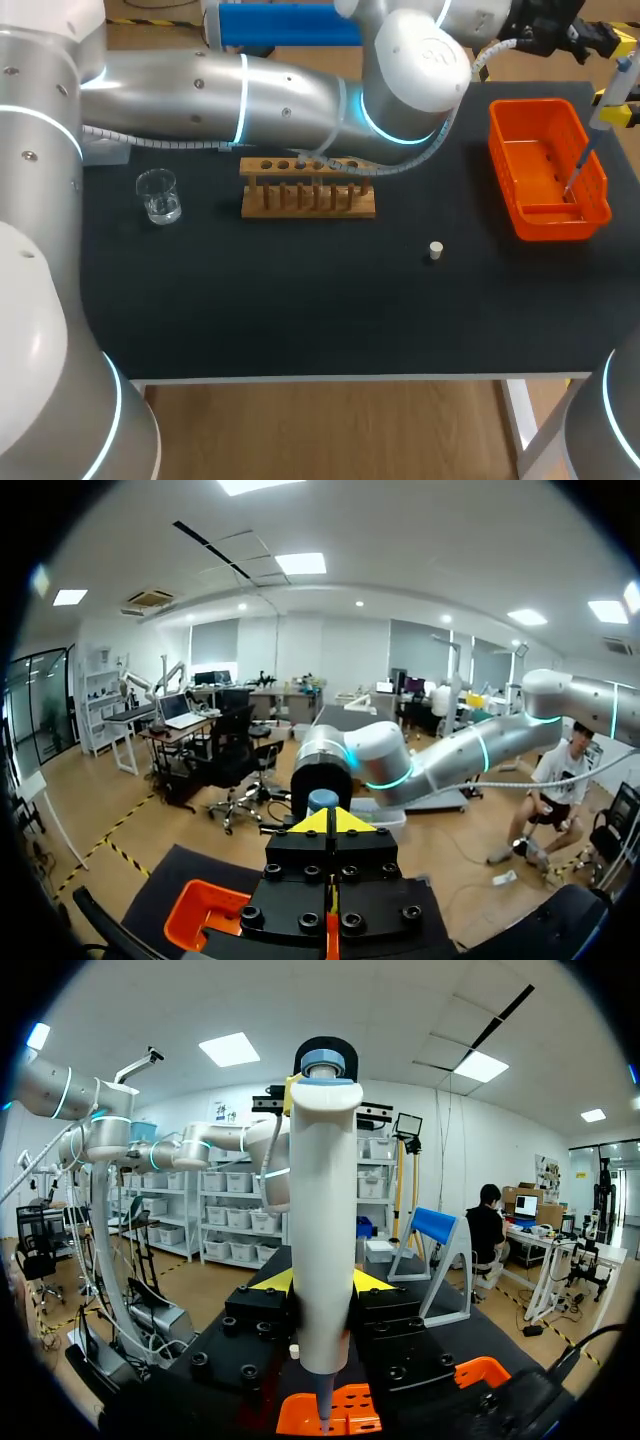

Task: Invert the test tube, pick up the pipette, mount the tip to pipette, aspirate from beaker and dispense into the tube, eject the tip, return the pipette, and cap with the stopper.

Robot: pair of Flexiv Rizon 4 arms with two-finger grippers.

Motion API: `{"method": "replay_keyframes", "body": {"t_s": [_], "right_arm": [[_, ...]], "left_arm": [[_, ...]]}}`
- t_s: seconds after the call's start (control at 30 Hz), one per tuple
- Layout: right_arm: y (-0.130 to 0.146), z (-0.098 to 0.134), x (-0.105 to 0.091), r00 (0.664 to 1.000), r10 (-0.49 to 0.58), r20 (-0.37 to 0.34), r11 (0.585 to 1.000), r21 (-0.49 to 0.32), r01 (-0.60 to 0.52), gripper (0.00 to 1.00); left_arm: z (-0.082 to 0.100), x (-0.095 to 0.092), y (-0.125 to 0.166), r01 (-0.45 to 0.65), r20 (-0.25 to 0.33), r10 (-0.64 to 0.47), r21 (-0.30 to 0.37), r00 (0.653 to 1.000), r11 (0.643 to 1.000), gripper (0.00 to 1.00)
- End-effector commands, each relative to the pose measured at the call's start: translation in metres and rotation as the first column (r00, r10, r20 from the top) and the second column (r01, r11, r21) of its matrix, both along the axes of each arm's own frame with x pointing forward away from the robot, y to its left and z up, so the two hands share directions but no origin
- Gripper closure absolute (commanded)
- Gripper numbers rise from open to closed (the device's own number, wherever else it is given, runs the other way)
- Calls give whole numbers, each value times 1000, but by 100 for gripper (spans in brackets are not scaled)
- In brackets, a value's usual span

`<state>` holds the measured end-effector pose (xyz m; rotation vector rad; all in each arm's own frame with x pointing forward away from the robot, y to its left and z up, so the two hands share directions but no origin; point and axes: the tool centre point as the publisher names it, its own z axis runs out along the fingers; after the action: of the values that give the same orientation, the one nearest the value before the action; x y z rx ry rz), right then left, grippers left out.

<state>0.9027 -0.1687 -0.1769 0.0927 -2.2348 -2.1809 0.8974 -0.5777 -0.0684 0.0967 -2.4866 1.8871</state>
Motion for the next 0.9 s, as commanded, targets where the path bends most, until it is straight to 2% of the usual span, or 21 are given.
{"method": "replay_keyframes", "body": {"t_s": [0.03,0.47,0.9], "right_arm": [[-1,0,0,1000,0,1,1000,-1,0,100],[-1,0,0,1000,0,1,1000,-1,0,100],[-1,0,0,1000,0,1,1000,-1,0,100]], "left_arm": [[-7,4,-4,10,2,-9,-77,1000,997,100],[-13,7,-3,3,27,-1,-83,1000,997,100],[-21,8,-3,-2,16,3,-75,1000,997,100]]}}
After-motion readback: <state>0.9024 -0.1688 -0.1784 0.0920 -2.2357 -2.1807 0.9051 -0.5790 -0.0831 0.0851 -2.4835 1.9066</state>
